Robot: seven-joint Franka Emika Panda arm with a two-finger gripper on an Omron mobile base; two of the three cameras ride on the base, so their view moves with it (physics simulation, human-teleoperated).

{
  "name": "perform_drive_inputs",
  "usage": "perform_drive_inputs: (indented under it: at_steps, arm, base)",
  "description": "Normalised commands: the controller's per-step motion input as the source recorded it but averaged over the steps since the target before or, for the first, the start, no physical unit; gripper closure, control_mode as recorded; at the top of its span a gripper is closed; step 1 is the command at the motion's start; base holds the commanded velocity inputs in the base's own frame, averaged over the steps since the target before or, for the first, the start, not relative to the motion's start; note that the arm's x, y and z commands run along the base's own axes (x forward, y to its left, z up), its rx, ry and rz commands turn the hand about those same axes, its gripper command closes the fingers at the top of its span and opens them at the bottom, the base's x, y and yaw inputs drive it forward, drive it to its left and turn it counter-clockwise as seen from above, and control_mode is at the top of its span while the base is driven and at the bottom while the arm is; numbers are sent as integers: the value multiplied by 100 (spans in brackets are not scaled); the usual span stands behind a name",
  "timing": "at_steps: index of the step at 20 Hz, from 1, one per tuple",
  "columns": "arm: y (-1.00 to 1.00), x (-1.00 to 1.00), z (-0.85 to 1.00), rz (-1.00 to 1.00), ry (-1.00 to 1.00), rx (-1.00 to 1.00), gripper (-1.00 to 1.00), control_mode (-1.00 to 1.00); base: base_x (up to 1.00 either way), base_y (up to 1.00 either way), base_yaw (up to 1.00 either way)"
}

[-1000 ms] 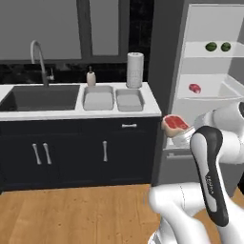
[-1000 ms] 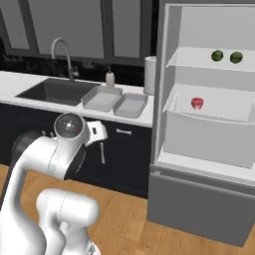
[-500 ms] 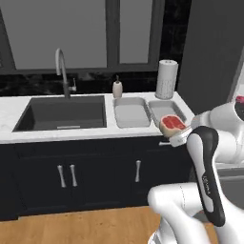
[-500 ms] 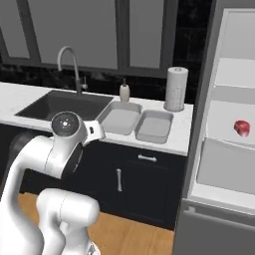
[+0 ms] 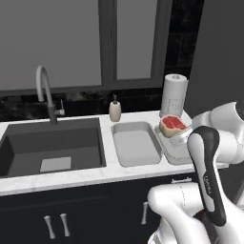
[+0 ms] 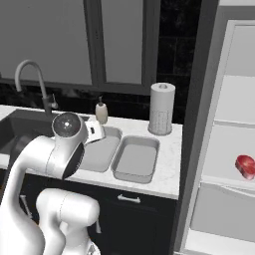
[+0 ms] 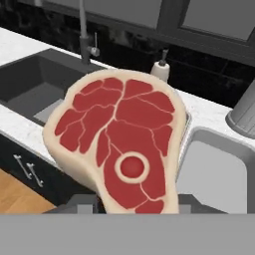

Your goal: Place one avocado and one steak in each tupperware on the nearby counter, to pack two identical lunches.

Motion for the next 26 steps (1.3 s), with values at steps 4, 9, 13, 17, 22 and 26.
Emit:
perform_drive_inputs:
  at_steps: [4, 9, 13, 17, 22, 26]
  arm:
    - [12, 20, -31, -6, 19, -4, 100, -100]
    - [68, 19, -74, -8, 40, -11, 100, -100]
    - [48, 56, -35, -8, 12, -1, 100, -100]
    - [8, 79, -27, -10, 0, 0, 100, -100]
    - [0, 83, -46, -9, 5, 0, 100, -100]
    - [0, 62, -75, -5, 15, 0, 100, -100]
  base:
    - [41, 11, -7]
    - [0, 0, 0]
    - [0, 0, 0]
    - [0, 0, 0]
    - [0, 0, 0]
    - [0, 0, 0]
